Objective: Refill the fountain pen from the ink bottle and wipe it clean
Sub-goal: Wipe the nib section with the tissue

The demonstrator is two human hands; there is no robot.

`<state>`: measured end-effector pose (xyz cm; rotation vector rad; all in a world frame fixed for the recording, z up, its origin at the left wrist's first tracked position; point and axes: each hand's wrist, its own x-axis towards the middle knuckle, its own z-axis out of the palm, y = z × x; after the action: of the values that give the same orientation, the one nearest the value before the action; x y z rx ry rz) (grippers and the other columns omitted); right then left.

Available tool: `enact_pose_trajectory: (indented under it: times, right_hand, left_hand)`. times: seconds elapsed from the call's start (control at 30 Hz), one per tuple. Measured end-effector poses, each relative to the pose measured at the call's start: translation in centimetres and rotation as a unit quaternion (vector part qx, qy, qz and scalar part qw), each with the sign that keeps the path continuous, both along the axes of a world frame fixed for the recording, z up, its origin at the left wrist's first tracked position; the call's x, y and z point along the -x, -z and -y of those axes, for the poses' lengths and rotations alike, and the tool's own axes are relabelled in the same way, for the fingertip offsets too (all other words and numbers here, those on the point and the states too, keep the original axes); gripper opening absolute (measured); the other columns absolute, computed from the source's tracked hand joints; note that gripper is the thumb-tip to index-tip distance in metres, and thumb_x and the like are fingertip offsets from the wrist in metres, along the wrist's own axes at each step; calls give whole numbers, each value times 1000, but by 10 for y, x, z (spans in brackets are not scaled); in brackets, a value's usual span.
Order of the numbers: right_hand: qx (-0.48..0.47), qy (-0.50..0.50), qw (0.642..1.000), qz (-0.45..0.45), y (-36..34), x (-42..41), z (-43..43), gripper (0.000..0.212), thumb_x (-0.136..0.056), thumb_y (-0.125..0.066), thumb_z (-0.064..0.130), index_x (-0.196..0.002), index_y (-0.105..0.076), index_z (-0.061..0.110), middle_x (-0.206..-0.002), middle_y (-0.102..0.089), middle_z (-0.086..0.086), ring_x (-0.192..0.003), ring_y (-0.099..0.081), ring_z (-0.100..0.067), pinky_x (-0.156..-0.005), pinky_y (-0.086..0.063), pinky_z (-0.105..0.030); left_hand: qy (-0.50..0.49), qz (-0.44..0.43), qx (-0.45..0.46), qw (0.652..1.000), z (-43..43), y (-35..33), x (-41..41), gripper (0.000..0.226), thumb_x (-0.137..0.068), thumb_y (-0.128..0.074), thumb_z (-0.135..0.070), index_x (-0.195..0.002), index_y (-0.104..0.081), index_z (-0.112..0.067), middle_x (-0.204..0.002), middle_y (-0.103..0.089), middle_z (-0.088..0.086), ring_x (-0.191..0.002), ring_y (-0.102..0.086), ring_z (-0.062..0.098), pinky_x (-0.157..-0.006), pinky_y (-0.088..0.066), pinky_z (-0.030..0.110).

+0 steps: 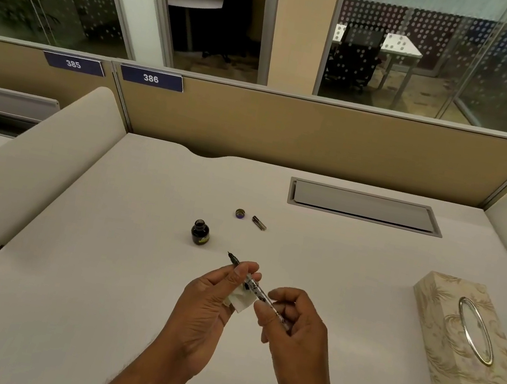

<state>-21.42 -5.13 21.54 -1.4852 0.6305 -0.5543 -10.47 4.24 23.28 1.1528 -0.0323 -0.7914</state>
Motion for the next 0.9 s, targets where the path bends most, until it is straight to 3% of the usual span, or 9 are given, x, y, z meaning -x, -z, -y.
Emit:
enact_pose_trajectory:
  times: [0.13, 0.2, 0.27, 0.37, 0.43, 0.53, 0.7, 0.8, 0.9]
  right_hand:
    - [-18, -2, 1000, -12, 2, -3, -1, 18, -96, -64, 33, -82, -71, 25, -59, -60, -1, -52, -47, -11, -48, -39, -19]
    - [-2, 2, 1000, -14, 1, -4, -2, 11, -94, -66, 37, -86, -70, 32, -61, -57, -5, -53, -46, -10, -50, -41, -19]
    - [16, 10, 1000, -18, 1, -5, -3, 7, -91, -71, 34, -88, -66, 36, -64, -59, -4, -54, -49, -6, -53, -45, -18]
    - [-3, -1, 1000, -24, 0, -7, -5, 15, -95, -66, 35, -82, -67, 26, -58, -55, 7, -52, -45, -6, -50, -40, -16]
    - [-30, -11, 999, -22, -1, -8, -5, 23, -96, -62, 38, -82, -70, 22, -57, -51, 4, -51, -40, -10, -48, -35, -20]
    - [-21, -1, 1000, -23, -3, -8, -4, 6, -93, -70, 31, -88, -68, 28, -58, -52, 7, -51, -43, -8, -50, -39, -21]
    - [-26, -14, 999, -28, -5, -8, -5, 21, -97, -63, 35, -83, -70, 21, -55, -51, 5, -49, -41, -7, -46, -36, -19]
    - [2, 2, 1000, -25, -6, -6, -5, 6, -92, -71, 29, -89, -66, 26, -55, -52, 8, -50, -42, -8, -48, -39, -18]
    - [-16, -6, 999, -30, -4, -5, -5, 19, -96, -65, 31, -80, -67, 22, -55, -54, 5, -50, -43, -9, -47, -38, -19]
  left_hand:
    - [-2, -9, 12, 1000, 0, 1, 2, 40, -72, -78, -32, -105, -82, -11, -114, -79, 13, -111, -74, 25, -102, -52, 39]
    - [-4, -14, 16, 1000, 0, 2, 2, 40, -72, -78, -31, -106, -81, -9, -115, -79, 14, -111, -74, 25, -102, -52, 39]
    - [-6, -19, 20, 1000, 0, 2, 3, 38, -74, -76, -29, -106, -81, -9, -115, -79, 14, -111, -75, 24, -101, -53, 38]
    - [-11, -23, 24, 999, 1, 2, 3, 37, -75, -75, -27, -106, -81, -7, -115, -78, 16, -111, -74, 25, -102, -52, 39]
    - [-14, -21, 21, 999, 0, 2, 3, 36, -76, -75, -27, -105, -81, -7, -115, -78, 16, -111, -74, 26, -103, -52, 40]
    - [-17, -24, 24, 999, -1, 2, 2, 33, -77, -73, -25, -104, -82, -8, -115, -79, 16, -110, -75, 26, -103, -52, 40]
    - [-17, -21, 30, 999, -1, 1, 1, 36, -79, -72, -23, -108, -79, -4, -116, -78, 17, -112, -74, 27, -107, -50, 41]
    - [-20, -19, 28, 999, -1, 1, 2, 35, -78, -72, -23, -107, -80, -5, -116, -78, 17, -112, -74, 27, -105, -51, 41]
    - [-20, -20, 29, 999, 0, 2, 3, 36, -78, -72, -24, -108, -79, -4, -117, -77, 18, -114, -73, 28, -105, -51, 41]
